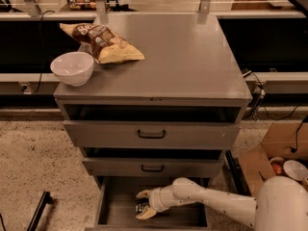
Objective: Pick green can from bottom drawer and place on counter
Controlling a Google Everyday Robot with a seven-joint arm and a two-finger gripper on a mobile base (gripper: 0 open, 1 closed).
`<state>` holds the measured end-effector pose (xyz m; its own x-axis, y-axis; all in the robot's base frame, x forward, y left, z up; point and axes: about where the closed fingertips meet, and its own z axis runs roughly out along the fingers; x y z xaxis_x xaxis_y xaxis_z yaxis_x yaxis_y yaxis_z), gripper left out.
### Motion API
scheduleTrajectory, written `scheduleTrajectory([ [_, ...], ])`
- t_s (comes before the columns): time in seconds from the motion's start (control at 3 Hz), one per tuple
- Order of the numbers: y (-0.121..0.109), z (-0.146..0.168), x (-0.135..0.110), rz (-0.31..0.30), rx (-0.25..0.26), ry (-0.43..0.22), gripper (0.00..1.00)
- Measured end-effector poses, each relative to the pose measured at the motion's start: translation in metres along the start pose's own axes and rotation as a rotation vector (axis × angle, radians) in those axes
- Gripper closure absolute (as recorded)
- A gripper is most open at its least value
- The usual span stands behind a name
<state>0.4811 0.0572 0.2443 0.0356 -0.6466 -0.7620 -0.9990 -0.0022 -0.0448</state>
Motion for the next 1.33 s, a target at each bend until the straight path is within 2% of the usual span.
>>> scheduleTrajectory([
  [0.33,0.001,0.000,0.003,-0.063,0.080,-0.074,0.37],
  [0.67,0.003,-0.013,0.009,-0.112,0.181,-0.117,0.24],
  [1.0,0.001,-0.019,0.015,-0.142,0.225,-0.086,0.26],
  [1.33,-0.005,-0.014,0.022,-0.139,0.223,-0.060,0.28],
])
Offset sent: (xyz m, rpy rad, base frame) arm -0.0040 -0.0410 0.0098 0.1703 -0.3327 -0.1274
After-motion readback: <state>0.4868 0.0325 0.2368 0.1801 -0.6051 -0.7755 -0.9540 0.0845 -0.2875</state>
